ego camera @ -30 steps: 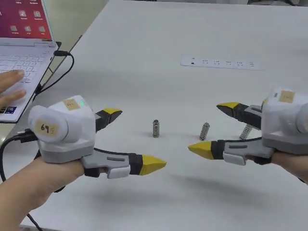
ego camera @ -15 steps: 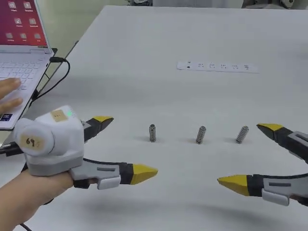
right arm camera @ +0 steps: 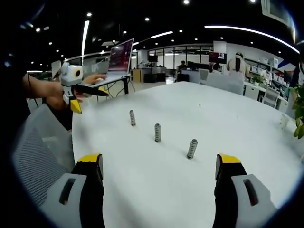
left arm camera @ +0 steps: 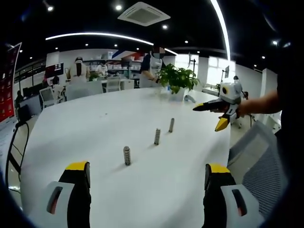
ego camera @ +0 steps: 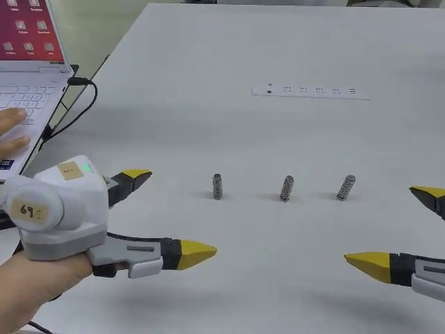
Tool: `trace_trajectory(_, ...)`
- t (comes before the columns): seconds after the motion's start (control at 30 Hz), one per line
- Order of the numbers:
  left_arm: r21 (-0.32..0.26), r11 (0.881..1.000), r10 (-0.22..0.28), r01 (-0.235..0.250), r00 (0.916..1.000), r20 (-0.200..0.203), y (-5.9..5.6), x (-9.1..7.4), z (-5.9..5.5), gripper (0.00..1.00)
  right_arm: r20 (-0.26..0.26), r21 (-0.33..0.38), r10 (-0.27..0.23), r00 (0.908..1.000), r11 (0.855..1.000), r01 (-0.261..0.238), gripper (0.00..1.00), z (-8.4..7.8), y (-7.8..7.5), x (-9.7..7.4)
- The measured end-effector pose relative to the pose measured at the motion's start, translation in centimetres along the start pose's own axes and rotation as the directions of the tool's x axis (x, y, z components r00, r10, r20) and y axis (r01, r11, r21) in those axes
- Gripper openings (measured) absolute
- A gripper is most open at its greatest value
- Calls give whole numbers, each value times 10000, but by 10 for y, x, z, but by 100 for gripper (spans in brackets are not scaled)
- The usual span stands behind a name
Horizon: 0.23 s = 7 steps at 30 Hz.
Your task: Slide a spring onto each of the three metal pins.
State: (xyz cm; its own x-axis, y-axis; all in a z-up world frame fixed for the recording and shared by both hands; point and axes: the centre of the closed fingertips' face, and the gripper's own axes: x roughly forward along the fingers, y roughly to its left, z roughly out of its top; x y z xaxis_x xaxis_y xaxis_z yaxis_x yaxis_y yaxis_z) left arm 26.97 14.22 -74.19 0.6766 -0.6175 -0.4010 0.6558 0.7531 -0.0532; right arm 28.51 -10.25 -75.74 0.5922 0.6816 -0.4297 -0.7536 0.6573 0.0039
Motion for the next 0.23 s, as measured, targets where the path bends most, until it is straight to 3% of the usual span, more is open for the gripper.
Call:
trace_trajectory(0.1,-148,9998,136,-134,9998,166,2,-1,3,98,-18,137,-12,10000,9999,12,99,-1,1,0)
trace_trajectory(0.23,-180,9996,197,-196,9998,73,3,-1,0,98,-128,182,-50,9999,9998,53,99,-3,1,1)
